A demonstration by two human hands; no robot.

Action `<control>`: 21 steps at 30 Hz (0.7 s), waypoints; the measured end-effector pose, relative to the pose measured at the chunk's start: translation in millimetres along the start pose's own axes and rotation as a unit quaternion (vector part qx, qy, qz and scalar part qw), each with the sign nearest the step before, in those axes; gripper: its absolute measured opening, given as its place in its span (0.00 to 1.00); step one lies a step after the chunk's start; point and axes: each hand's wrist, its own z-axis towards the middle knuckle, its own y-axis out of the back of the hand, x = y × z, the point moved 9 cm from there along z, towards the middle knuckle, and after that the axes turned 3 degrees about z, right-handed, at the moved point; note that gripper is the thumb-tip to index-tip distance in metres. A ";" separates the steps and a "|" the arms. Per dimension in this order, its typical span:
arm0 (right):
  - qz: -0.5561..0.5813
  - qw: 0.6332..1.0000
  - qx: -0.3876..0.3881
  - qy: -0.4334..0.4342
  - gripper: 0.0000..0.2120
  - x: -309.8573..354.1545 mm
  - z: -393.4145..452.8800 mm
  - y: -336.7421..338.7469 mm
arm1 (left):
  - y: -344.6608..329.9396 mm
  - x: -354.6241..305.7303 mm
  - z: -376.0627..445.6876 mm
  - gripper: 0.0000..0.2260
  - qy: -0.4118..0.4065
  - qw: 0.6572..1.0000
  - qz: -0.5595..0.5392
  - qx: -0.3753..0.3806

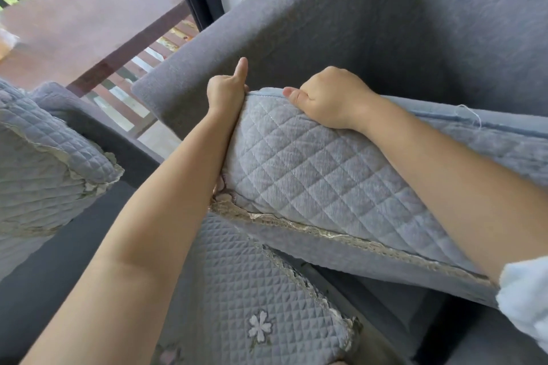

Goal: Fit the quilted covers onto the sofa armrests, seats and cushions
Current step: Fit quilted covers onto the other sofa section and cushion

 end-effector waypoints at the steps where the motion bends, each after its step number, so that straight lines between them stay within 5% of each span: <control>1: -0.002 1.000 0.004 0.003 0.27 -0.5 2.3 -0.7 | -2.6 -2.0 5.3 0.21 0.004 1.000 0.018 0.000; 11: 0.002 0.999 -0.043 -0.010 0.29 -15.2 21.8 5.2 | -28.1 -3.6 18.2 0.20 0.034 0.993 0.088 0.072; 16: 0.026 0.995 -0.090 -0.016 0.29 -26.6 27.8 16.1 | -27.7 5.0 -10.9 0.24 0.065 0.988 0.040 0.135; 21: -0.018 0.981 -0.191 -0.005 0.24 -37.8 34.0 53.1 | -21.6 34.9 -57.6 0.25 0.062 0.955 -0.150 0.249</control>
